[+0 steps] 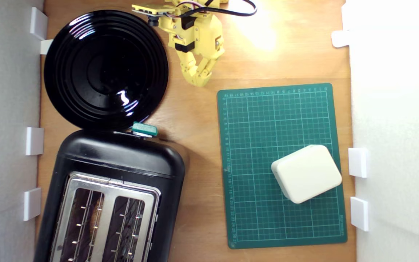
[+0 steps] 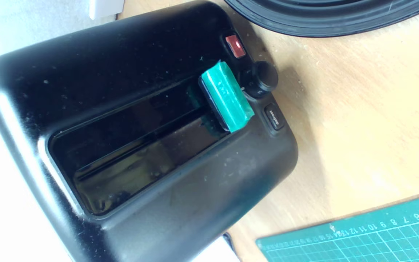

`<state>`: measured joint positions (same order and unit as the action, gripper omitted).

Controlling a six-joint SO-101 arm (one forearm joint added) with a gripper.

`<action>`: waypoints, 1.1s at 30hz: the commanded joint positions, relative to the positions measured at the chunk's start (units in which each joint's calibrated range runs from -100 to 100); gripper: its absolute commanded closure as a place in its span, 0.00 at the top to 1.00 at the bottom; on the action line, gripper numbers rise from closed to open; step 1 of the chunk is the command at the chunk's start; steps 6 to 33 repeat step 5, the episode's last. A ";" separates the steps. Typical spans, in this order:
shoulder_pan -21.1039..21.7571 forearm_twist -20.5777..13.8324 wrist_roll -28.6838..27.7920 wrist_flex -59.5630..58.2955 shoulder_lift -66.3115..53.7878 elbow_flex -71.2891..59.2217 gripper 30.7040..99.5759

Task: Start toaster

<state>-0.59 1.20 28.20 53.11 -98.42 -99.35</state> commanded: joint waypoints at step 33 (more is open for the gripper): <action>0.11 -0.73 -0.12 0.21 -0.25 -0.38 0.01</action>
